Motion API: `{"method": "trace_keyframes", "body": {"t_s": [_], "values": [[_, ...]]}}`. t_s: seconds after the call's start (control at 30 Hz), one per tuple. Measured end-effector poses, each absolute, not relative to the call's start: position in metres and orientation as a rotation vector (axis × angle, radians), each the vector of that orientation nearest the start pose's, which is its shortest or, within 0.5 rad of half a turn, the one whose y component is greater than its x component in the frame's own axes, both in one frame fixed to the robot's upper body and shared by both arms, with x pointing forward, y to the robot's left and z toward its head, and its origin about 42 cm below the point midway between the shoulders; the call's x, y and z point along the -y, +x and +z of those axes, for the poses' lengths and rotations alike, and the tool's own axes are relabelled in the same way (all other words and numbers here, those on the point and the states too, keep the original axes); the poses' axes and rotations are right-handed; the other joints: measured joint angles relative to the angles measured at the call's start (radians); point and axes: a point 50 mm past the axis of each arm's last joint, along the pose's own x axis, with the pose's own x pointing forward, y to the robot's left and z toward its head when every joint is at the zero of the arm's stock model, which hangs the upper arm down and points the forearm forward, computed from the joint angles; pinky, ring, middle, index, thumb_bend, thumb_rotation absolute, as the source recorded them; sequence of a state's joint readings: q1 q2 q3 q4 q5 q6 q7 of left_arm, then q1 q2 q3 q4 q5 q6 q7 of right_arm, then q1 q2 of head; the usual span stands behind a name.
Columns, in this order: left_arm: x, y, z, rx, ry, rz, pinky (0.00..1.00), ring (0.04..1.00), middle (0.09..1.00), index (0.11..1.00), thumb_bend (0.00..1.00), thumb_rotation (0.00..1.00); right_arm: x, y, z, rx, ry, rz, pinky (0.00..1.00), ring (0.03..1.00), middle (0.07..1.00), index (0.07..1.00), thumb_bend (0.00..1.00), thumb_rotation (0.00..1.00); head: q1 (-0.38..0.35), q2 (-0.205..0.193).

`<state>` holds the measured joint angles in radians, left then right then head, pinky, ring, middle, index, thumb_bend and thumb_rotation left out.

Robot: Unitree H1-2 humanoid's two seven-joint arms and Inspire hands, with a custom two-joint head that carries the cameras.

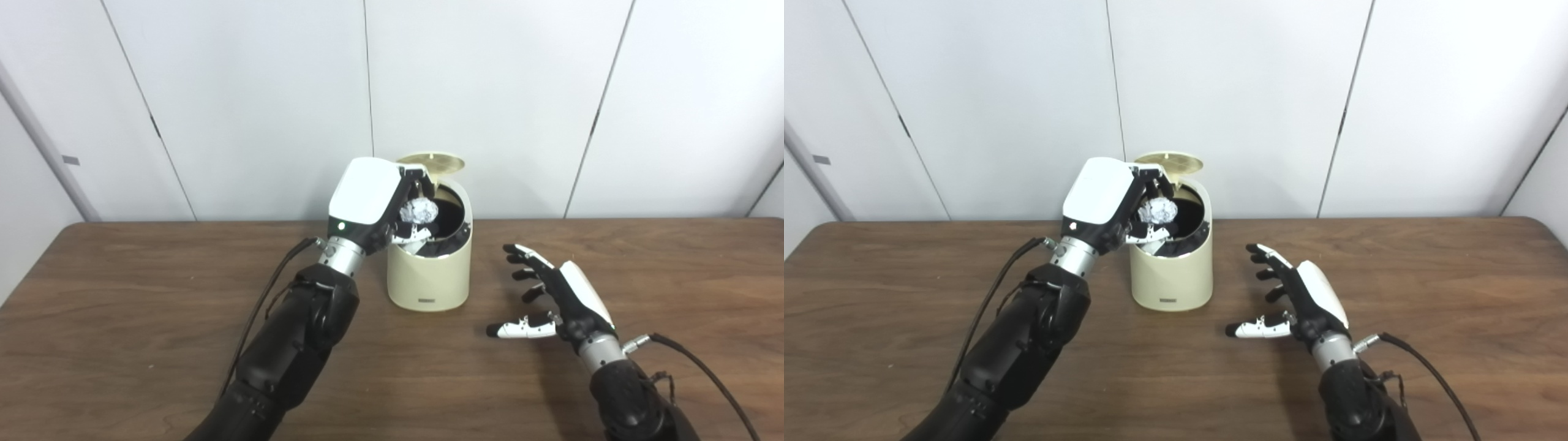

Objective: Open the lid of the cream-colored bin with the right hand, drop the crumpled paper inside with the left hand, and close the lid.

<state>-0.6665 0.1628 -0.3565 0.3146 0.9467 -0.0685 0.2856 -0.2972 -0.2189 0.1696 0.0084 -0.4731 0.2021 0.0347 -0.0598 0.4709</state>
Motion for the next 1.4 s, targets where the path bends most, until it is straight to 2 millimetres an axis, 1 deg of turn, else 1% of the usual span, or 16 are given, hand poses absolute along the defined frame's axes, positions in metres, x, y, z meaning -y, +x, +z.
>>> {"method": "trace_keyframes", "body": {"t_s": [0.13,0.23,0.33,0.5,0.57,0.6,0.63,0.67,0.73,0.9,0.97,1.1,1.23,1.4], "values": [[-0.1249,0.4507,0.2505,0.722,1.178,-0.053,0.3,0.399,0.463,0.521,0.52,0.0,0.2193,0.3712,0.1727,0.11,-0.722,0.106,0.62,0.768,0.848,0.862,0.76,0.11,0.0,0.005],[-0.1246,0.4501,0.2521,0.721,1.19,-0.068,0.33,0.44,0.531,0.5,0.52,0.06,0.2192,0.3707,0.1726,0.107,-0.717,0.106,0.61,0.768,0.853,0.869,0.76,0.11,0.0,0.009],[-0.1246,0.4491,0.2546,0.719,1.199,-0.087,0.36,0.47,0.558,0.496,0.52,0.08,0.2194,0.3703,0.1722,0.105,-0.713,0.106,0.61,0.762,0.844,0.863,0.76,0.11,0.0,0.012],[-0.1256,0.4482,0.2572,0.711,1.214,-0.108,0.36,0.472,0.572,0.496,0.52,0.08,0.2201,0.3697,0.1717,0.104,-0.708,0.106,0.62,0.765,0.841,0.859,0.77,0.13,0.0,0.015],[-0.1255,0.448,0.2578,0.707,1.217,-0.112,0.34,0.455,0.566,0.496,0.52,0.08,0.22,0.3697,0.1717,0.104,-0.709,0.106,0.62,0.765,0.842,0.859,0.77,0.14,0.002,0.018],[-0.1255,0.4479,0.2579,0.707,1.218,-0.113,0.34,0.454,0.566,0.56,0.76,0.17,0.22,0.3697,0.1716,0.104,-0.709,0.106,0.62,0.77,0.846,0.862,0.77,0.14,0.002,0.018],[-0.1258,0.4479,0.2579,0.707,1.22,-0.115,0.34,0.451,0.565,0.582,0.85,0.2,0.22,0.3696,0.1717,0.103,-0.709,0.105,0.63,0.779,0.849,0.864,0.77,0.14,0.002,0.018],[-0.1259,0.4478,0.2579,0.708,1.222,-0.116,0.34,0.454,0.565,0.593,0.9,0.21,0.22,0.3695,0.1717,0.102,-0.708,0.105,0.64,0.783,0.851,0.865,0.77,0.14,0.002,0.018],[-0.1265,0.4477,0.2578,0.713,1.226,-0.119,0.34,0.459,0.566,0.604,0.94,0.23,0.2199,0.3689,0.1716,0.101,-0.707,0.104,0.63,0.779,0.855,0.866,0.77,0.14,0.0,0.02],[-0.1273,0.4477,0.2578,0.716,1.227,-0.12,0.37,0.485,0.58,0.613,0.95,0.23,0.2198,0.3687,0.1714,0.1,-0.707,0.105,0.63,0.779,0.857,0.865,0.77,0.15,0.0,0.021],[-0.1276,0.4477,0.2578,0.716,1.226,-0.121,0.39,0.511,0.597,0.626,0.96,0.24,0.2198,0.3687,0.1714,0.101,-0.707,0.105,0.63,0.779,0.858,0.866,0.77,0.15,0.0,0.021],[-0.1276,0.4477,0.2578,0.713,1.223,-0.124,0.42,0.549,0.629,0.673,0.97,0.25,0.2197,0.3686,0.1714,0.101,-0.707,0.105,0.64,0.786,0.859,0.864,0.77,0.15,0.0,0.023],[-0.1274,0.4473,0.2588,0.71,1.222,-0.132,0.46,0.589,0.667,0.733,0.95,0.25,0.2197,0.3685,0.1713,0.101,-0.707,0.105,0.62,0.771,0.849,0.86,0.78,0.15,0.0,0.023],[-0.1274,0.447,0.2592,0.711,1.225,-0.134,0.45,0.577,0.667,0.743,0.94,0.25,0.2197,0.3686,0.1714,0.101,-0.707,0.105,0.61,0.765,0.846,0.863,0.77,0.13,0.002,0.025]]}}
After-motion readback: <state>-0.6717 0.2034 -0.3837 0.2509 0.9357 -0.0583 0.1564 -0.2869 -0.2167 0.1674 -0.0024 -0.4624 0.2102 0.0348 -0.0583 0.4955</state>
